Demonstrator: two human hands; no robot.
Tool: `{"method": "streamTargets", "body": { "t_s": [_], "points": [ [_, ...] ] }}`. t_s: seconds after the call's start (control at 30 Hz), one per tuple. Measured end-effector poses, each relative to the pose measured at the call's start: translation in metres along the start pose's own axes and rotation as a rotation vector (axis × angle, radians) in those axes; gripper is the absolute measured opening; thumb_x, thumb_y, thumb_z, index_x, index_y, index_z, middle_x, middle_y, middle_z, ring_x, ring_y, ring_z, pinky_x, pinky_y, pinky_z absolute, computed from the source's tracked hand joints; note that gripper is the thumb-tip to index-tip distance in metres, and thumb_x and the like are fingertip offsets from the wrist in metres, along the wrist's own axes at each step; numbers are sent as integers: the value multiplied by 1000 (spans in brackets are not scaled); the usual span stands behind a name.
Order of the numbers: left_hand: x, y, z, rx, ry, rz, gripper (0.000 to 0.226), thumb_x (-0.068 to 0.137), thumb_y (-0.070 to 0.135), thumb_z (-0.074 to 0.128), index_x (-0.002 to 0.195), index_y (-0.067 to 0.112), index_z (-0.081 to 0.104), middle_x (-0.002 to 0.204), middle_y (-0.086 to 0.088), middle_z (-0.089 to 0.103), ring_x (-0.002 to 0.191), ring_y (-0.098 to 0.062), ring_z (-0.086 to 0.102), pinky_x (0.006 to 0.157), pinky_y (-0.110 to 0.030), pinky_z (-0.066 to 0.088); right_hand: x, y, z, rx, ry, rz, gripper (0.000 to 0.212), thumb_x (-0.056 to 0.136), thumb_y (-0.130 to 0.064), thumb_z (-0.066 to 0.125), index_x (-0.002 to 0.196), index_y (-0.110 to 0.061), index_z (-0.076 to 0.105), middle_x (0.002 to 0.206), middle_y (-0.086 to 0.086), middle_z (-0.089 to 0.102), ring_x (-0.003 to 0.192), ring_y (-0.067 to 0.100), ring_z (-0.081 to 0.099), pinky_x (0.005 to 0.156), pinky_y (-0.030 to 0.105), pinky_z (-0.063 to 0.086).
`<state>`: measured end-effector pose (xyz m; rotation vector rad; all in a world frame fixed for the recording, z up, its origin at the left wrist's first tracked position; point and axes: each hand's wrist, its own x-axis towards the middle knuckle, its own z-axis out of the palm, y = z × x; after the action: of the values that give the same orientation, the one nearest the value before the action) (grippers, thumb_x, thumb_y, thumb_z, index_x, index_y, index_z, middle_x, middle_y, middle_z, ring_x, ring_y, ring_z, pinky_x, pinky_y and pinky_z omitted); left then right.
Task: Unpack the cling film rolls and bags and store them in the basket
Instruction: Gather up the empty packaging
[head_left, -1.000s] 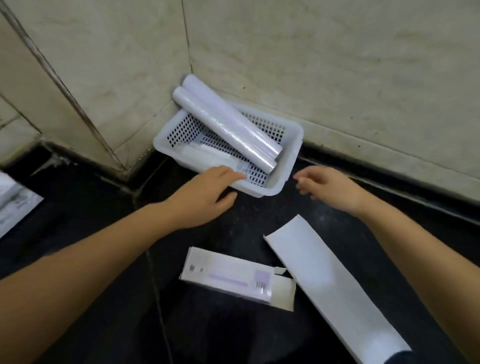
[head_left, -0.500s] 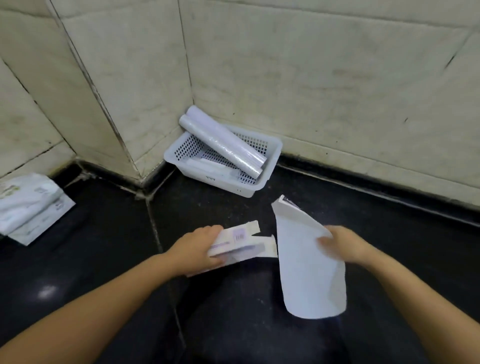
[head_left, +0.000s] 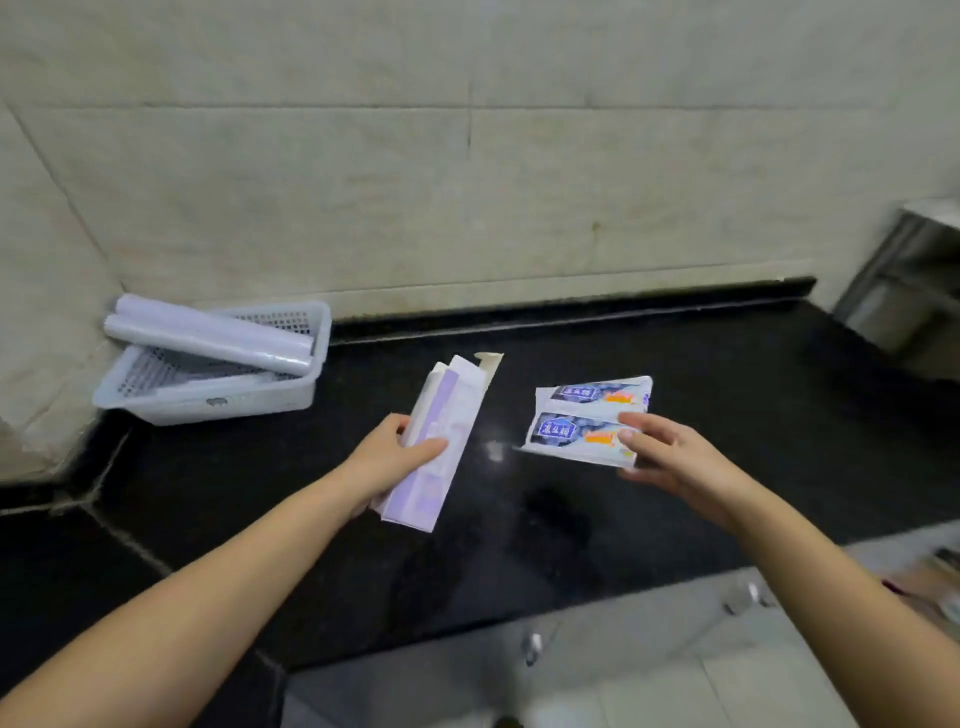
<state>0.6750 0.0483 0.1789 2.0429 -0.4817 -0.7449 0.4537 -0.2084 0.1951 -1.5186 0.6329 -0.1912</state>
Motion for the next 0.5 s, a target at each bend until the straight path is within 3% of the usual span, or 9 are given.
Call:
{"method": "streamTargets", "body": {
  "t_s": [0.13,0.3,0.5],
  "points": [
    [-16,51,103,63,-235,73,51,75,48,68,114,22,46,108,1,62,94,-18,65,82,-41,56,-103,39,-78,14,417,-23,26,92,-17,55,116,-9,62,108,6,67,88,15,64,74,28,53],
    [-71,111,258,196,-527,183,45,74,51,68,106,26,49,100,6,64,85,-12,66,60,-28,53,-260,94,-167,31,808,27,23,93,-2,49,113,-6,60,80,2,59,68,11,56,51,12,53],
    [-199,157,497,223,-912,288,44,82,33,69,113,8,52,99,-3,66,74,-10,65,52,-17,51,-474,177,-254,-11,1104,221,23,92,-3,50,111,-10,60,79,7,59,61,9,56,46,10,47]
  ]
}}
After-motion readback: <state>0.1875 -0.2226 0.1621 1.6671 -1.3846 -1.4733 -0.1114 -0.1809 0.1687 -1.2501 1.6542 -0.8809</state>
